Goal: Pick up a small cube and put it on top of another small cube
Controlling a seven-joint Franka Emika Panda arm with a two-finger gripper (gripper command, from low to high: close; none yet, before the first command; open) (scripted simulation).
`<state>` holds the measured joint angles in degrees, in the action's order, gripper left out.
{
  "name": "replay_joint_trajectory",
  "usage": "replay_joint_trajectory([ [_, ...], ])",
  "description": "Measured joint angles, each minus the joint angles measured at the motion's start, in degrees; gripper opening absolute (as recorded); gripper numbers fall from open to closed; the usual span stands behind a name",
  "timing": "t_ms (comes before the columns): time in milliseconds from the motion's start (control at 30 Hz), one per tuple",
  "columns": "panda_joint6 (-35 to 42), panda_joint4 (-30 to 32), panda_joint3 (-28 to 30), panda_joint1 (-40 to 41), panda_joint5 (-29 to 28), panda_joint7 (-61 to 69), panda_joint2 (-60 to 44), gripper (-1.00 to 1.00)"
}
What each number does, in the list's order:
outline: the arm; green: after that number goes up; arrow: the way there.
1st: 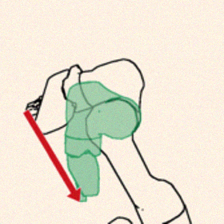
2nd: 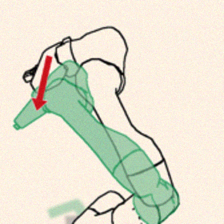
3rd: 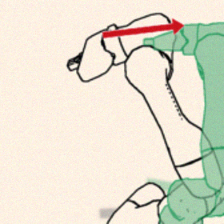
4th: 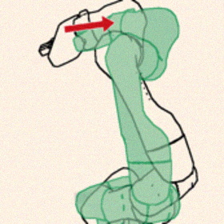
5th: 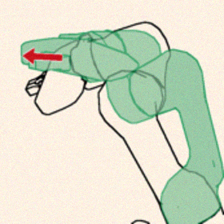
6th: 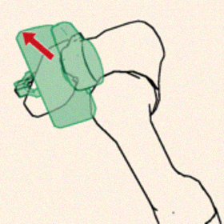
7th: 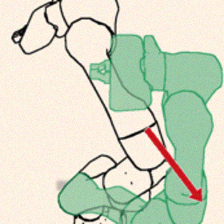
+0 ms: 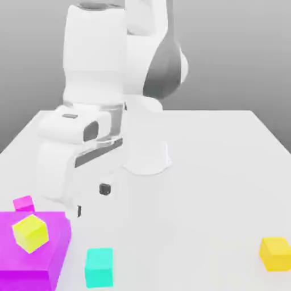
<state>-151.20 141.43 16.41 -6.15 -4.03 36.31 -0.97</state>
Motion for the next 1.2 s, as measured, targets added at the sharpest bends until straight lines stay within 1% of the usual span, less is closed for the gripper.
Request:
replay_joint_trajectory([
  [100, -1.89, 0.92, -0.78, 1.12, 3.69, 10.42, -4.37, 0.0],
  [233, -4.17, 2.07, -4.07, 4.64, 8.68, 24.45, -10.02, 0.0],
  [400, -11.3, 0.77, -8.44, 8.32, 13.48, 30.74, -19.68, 0.0],
  [433, -12.74, 0.45, -9.19, 8.94, 14.02, 31.23, -21.45, -1.0],
  [667, -12.85, 0.39, -9.3, 9.03, 14.2, 31.4, -21.74, -1.0],
  [833, -5.78, 2.09, -6.67, 7.09, 10.12, 28.64, -12.96, -1.0],
  [933, -3.32, 1.49, -9.45, 5.8, 8.0, 35.08, -12.68, -1.0],
  [1200, 0.96, -1.06, -19.52, 2.46, 3.29, 57.59, -14.51, -1.0],
])
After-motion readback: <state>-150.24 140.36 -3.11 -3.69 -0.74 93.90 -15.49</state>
